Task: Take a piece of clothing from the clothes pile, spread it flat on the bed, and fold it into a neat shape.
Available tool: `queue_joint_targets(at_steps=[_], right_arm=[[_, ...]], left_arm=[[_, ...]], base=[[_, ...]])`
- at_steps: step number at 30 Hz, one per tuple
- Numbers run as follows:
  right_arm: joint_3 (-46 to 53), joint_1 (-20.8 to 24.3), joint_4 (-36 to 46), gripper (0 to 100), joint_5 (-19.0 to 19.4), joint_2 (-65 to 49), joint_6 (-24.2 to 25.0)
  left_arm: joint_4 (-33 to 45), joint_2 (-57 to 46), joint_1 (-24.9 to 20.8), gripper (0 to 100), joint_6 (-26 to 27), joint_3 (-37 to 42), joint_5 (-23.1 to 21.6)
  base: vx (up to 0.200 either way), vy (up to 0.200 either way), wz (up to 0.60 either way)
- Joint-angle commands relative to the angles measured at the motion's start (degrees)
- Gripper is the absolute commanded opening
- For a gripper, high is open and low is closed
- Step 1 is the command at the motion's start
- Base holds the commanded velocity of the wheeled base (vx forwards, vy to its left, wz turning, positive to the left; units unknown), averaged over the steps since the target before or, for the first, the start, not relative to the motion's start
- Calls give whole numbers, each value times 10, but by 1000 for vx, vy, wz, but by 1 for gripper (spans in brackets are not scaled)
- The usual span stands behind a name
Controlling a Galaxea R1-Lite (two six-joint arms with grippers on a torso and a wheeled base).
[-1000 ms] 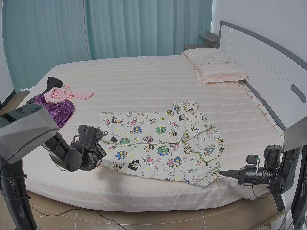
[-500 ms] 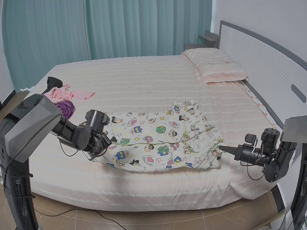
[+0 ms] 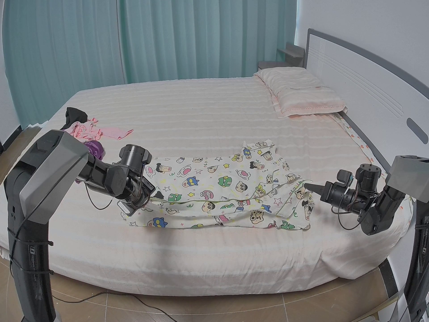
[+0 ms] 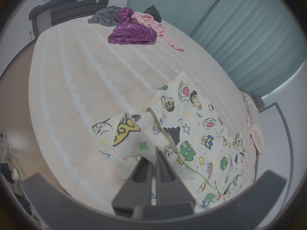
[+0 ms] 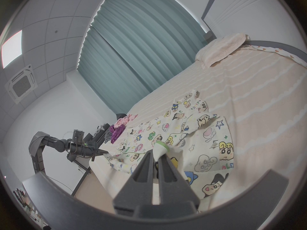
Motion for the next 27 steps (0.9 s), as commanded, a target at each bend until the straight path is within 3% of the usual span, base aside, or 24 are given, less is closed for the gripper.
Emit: queue_joint_targets(at_steps=[1,12,27], right_arm=[[-35,2,12,0,-4,27,0],[-118,3,60,0,-43,54,14],[-179,5,94,0,-73,90,21]], left_arm=[[0,13,9,0,-3,-9,1],[1,36,22,0,-2,-63,2],[2,82,24,0,74,-127,3]], base=[[0,0,0],[0,0,0],[0,0,0]])
